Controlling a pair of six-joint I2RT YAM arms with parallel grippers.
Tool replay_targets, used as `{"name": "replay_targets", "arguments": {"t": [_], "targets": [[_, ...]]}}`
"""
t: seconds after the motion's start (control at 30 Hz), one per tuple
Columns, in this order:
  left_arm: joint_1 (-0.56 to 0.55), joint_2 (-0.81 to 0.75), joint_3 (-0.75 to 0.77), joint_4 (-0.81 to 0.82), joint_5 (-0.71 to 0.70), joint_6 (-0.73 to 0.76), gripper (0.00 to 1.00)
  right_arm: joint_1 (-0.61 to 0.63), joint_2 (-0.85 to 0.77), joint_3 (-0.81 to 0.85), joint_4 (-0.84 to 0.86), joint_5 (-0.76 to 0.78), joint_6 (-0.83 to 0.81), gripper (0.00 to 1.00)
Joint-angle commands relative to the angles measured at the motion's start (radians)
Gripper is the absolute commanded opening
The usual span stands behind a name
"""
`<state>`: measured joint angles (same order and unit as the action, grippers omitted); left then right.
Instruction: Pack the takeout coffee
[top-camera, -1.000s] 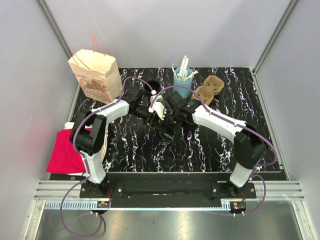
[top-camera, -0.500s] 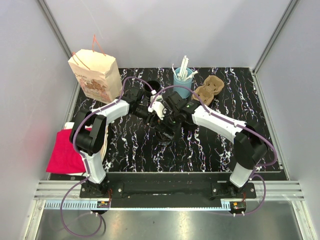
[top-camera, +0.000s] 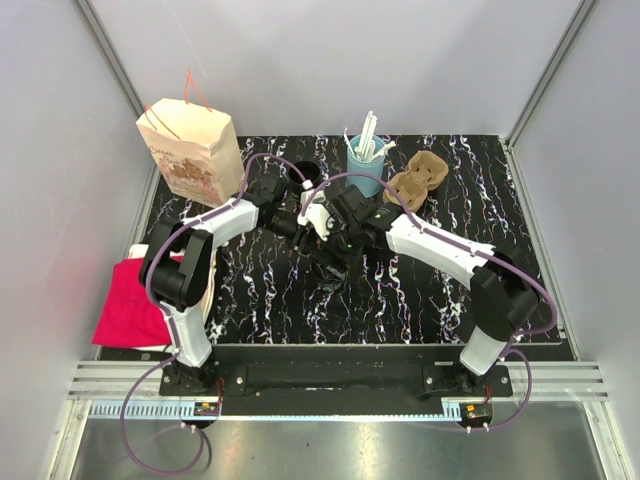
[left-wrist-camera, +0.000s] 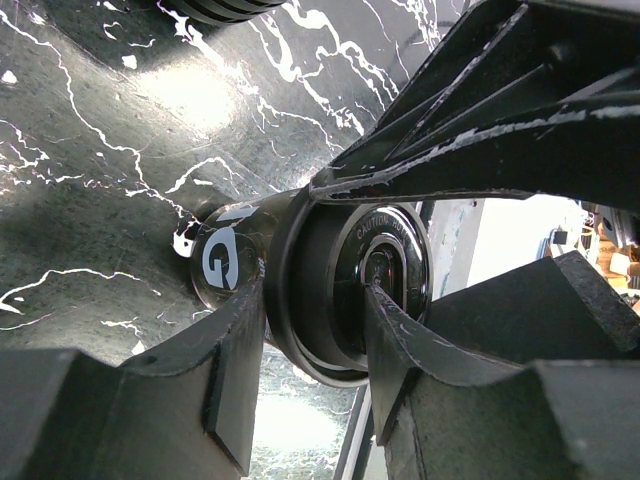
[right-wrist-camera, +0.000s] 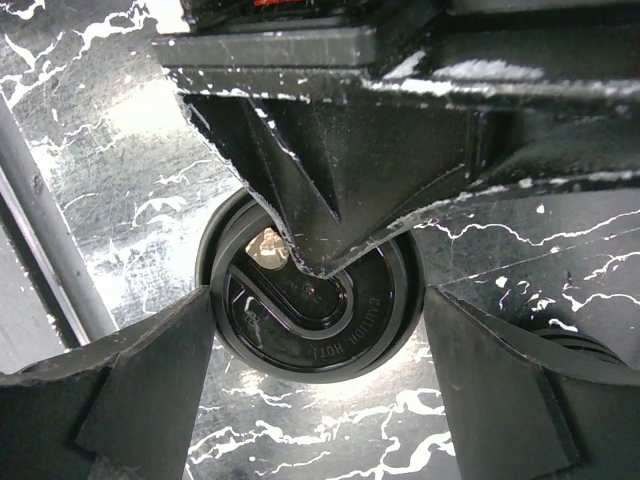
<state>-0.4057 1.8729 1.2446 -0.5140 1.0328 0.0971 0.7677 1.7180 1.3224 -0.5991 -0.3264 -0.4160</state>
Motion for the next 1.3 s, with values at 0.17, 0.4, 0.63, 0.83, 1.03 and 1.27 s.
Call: {"name": "replay_targets", "arguments": {"t": [0.17, 0.4, 0.63, 0.83, 1.03, 1.27], "targets": [[-0.013, 0.063, -0.045, 0.006, -0.281, 0.084, 0.24, 0.051, 0.092, -0.135, 0.041, 0.173, -0.036, 0.88], [-0.013, 0.069, -0.042, 0.006, -0.287, 0.084, 0.24, 0.071, 0.103, -0.184, 0.059, 0.245, -0.06, 0.88], [-0.013, 0.062, -0.045, 0.008, -0.293, 0.084, 0.23, 0.071, 0.112, -0.218, 0.065, 0.28, -0.072, 0.89], [-0.012, 0.074, -0.04, 0.006, -0.289, 0.081, 0.23, 0.073, 0.051, -0.151, 0.024, 0.227, -0.072, 0.9], [-0.012, 0.069, -0.04, 0.006, -0.29, 0.081, 0.22, 0.07, 0.006, 0.009, -0.083, 0.072, -0.072, 0.95], [-0.013, 0.063, -0.042, 0.006, -0.286, 0.082, 0.22, 0.067, 0.0, 0.052, -0.108, 0.029, -0.066, 0.98]]}}
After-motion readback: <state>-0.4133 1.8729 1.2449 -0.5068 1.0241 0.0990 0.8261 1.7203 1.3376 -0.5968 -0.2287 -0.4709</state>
